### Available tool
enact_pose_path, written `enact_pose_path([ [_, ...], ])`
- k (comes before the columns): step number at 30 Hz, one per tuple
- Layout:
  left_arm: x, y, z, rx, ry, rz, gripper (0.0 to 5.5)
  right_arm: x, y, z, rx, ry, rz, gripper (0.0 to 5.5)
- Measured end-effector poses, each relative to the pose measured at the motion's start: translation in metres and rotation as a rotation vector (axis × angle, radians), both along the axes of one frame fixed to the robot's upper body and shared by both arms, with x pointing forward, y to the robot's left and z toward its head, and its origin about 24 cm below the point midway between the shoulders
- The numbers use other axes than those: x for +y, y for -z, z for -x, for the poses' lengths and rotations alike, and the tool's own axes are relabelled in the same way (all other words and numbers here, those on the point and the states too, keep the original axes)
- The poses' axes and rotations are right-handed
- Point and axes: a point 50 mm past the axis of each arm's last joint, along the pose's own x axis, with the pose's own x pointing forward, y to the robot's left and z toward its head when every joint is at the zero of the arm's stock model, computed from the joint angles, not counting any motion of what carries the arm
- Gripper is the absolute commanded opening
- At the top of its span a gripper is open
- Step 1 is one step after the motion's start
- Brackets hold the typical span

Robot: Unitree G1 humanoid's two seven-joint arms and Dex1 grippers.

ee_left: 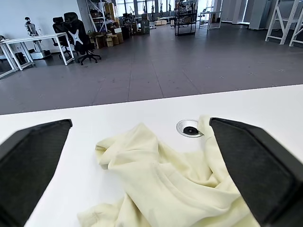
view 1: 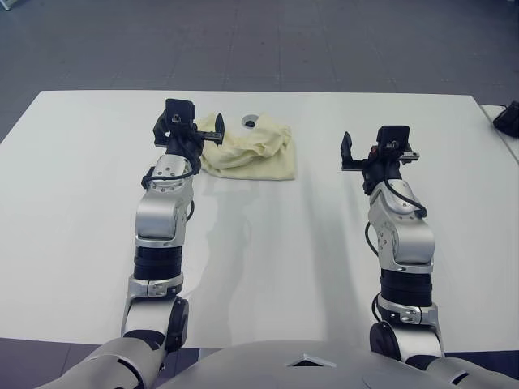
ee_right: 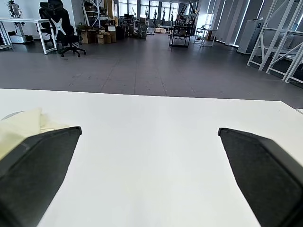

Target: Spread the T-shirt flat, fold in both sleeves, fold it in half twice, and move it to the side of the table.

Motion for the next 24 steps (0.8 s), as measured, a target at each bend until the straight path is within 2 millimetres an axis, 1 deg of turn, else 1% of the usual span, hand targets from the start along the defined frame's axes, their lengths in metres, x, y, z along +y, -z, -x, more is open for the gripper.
enact_pose_path([
  [24, 0.0004, -0.0009, 0.0002, -0.006, -0.003, 0.009, 5.4, -0.0002, 0.0014, -0.0002, 0.011, -0.004, -0.002, 5.35],
])
